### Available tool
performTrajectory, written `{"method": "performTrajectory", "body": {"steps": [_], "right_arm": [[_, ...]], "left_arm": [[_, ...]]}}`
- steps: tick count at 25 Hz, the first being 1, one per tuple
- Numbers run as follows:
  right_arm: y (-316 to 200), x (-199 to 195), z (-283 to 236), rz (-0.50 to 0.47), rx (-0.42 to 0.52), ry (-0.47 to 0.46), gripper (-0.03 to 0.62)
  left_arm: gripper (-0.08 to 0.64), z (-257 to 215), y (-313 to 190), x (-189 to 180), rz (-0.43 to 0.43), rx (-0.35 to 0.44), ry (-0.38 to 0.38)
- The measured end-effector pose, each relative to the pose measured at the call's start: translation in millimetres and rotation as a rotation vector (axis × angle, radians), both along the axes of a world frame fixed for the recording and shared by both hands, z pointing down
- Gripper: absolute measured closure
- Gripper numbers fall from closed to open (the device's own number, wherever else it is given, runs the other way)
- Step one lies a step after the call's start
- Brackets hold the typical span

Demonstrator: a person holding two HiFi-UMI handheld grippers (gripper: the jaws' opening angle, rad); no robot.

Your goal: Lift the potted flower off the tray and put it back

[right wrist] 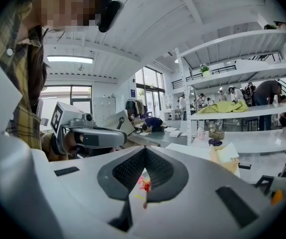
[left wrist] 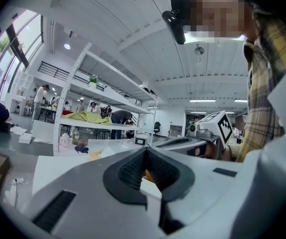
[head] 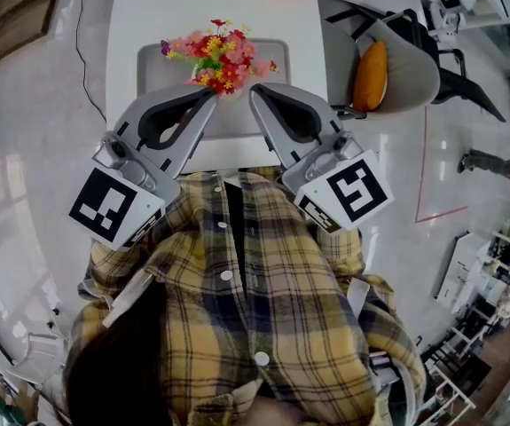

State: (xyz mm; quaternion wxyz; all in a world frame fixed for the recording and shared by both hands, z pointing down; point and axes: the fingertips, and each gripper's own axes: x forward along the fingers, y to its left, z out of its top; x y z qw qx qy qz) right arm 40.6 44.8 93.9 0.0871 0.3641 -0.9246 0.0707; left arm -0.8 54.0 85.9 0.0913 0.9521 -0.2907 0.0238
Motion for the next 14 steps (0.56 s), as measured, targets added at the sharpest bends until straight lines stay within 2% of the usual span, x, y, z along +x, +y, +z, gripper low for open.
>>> {"method": "performTrajectory", "body": {"steps": [14], "right_arm": [[-15,-2,3,-0.005,-0.005,0.012,0.595]], "left_arm": [[0.552,4,-17,-6,-0.023,-0.011,-0.016]]}}
